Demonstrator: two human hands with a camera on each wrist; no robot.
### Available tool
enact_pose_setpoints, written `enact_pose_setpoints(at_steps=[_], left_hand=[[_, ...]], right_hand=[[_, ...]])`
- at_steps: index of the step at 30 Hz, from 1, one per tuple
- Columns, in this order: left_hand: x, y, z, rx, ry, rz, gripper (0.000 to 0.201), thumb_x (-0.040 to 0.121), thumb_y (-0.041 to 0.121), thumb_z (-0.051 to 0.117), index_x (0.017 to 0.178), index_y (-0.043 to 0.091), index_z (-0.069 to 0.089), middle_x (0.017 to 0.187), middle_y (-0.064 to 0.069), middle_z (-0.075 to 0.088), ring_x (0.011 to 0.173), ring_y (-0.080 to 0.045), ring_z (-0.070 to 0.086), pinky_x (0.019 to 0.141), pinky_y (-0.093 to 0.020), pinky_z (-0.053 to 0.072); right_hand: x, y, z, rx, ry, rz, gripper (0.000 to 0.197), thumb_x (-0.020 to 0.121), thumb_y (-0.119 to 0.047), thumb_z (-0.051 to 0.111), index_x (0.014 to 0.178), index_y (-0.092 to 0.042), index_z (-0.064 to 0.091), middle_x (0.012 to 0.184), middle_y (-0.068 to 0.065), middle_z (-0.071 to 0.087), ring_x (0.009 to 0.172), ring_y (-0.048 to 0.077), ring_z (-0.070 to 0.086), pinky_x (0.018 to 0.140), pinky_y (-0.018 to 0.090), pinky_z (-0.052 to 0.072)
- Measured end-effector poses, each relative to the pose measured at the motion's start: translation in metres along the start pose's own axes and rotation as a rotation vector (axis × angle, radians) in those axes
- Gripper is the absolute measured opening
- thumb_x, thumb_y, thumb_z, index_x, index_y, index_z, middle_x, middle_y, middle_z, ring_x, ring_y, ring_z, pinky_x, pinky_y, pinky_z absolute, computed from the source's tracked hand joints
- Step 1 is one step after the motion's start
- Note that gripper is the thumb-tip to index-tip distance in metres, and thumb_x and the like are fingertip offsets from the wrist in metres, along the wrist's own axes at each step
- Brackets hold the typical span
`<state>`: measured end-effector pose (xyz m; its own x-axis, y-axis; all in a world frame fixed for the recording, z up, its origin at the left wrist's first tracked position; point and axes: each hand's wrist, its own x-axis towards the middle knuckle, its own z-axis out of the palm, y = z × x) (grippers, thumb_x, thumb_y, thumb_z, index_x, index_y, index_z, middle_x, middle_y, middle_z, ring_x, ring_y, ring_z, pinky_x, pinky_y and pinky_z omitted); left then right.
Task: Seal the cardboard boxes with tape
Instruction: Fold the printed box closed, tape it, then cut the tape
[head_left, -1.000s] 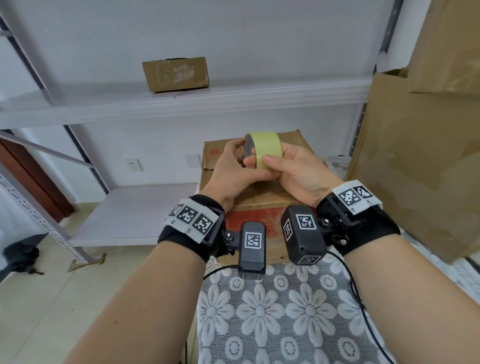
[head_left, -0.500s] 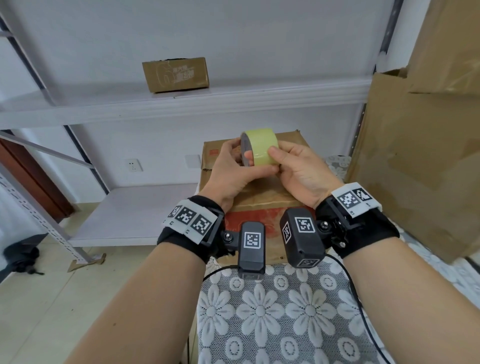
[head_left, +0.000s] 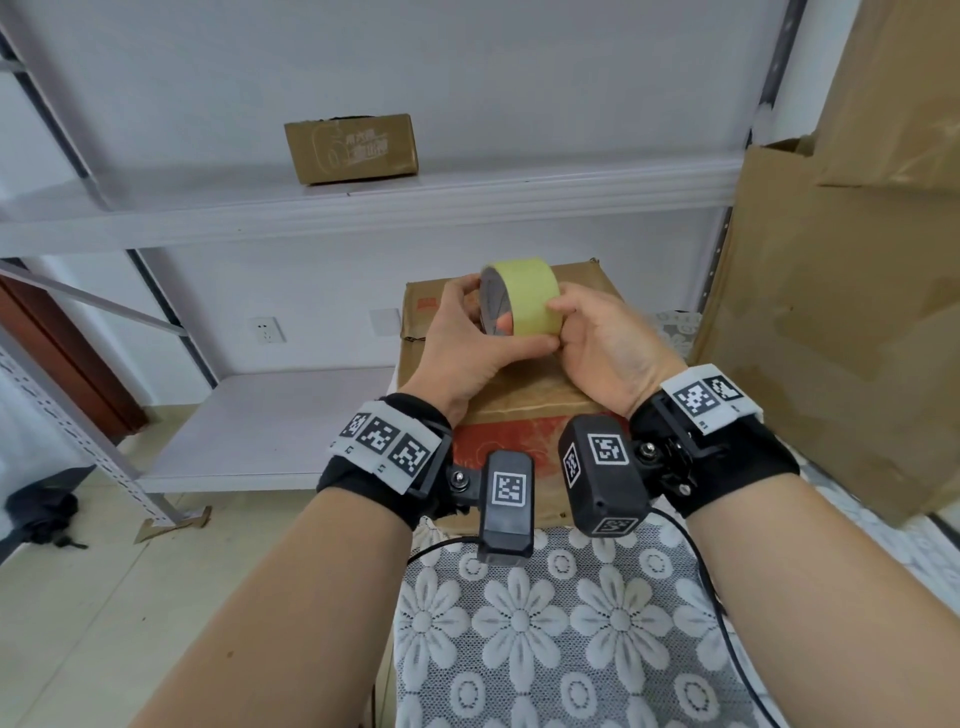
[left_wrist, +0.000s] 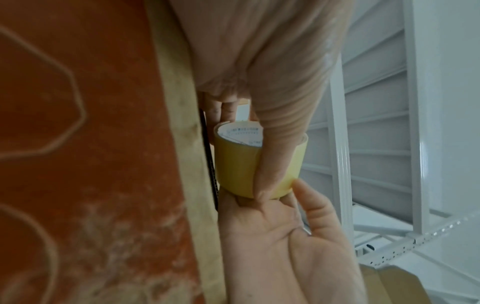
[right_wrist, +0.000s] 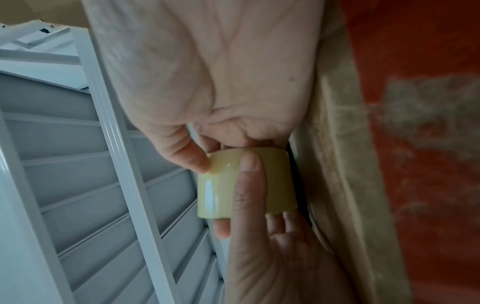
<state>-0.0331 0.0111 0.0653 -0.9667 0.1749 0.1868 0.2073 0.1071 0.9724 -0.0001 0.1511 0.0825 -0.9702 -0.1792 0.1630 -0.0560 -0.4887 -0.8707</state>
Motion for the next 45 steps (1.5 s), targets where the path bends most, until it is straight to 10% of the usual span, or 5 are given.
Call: enact_pose_setpoints(at_steps=[11, 16, 31, 45], left_hand=[[0.0004, 0.0006, -0.0005, -0.021, 0.009, -0.008, 0.104, 0.048, 0.021, 0.096, 0.136, 0.02, 0.04, 0.119, -0.001, 0.066, 0.108, -0.015, 0.065, 0.1, -0.038, 0.05], [-0.0014, 0.0023, -0.0004, -0.029, -0.002, -0.017, 0.098, 0.056, 0.014, 0.095, 0.137, 0.02, 0.04, 0.119, -0.001, 0.065, 0.105, -0.014, 0.065, 0.097, -0.034, 0.052], [0.0003, 0.0005, -0.0032, -0.065, -0.029, -0.026, 0.101, 0.057, 0.012, 0.094, 0.141, 0.016, 0.037, 0.121, -0.002, 0.065, 0.107, -0.013, 0.065, 0.098, -0.03, 0.051], [0.0022, -0.0019, -0.0033, -0.044, -0.031, -0.008, 0.105, 0.047, 0.021, 0.096, 0.135, 0.025, 0.039, 0.127, 0.001, 0.061, 0.116, -0.012, 0.06, 0.103, -0.037, 0.048]], right_hand=[[-0.0019, 0.001, -0.001, -0.097, -0.039, -0.053, 0.036, 0.084, 0.012, 0.03, 0.097, 0.0, 0.061, 0.083, 0.015, 0.069, 0.084, 0.023, 0.066, 0.082, 0.03, 0.054], [-0.0021, 0.003, -0.0024, -0.064, -0.05, -0.052, 0.027, 0.094, -0.017, 0.048, 0.106, 0.004, 0.061, 0.09, 0.015, 0.07, 0.089, 0.023, 0.066, 0.086, 0.032, 0.054], [-0.0012, 0.0024, -0.0068, -0.048, -0.092, -0.055, 0.037, 0.092, -0.002, 0.038, 0.126, 0.009, 0.051, 0.116, 0.026, 0.059, 0.101, 0.029, 0.061, 0.094, 0.035, 0.049], [-0.0011, 0.0026, -0.0031, -0.121, -0.069, -0.06, 0.034, 0.082, 0.009, 0.036, 0.103, 0.008, 0.062, 0.093, 0.018, 0.069, 0.092, 0.024, 0.066, 0.083, 0.029, 0.053]])
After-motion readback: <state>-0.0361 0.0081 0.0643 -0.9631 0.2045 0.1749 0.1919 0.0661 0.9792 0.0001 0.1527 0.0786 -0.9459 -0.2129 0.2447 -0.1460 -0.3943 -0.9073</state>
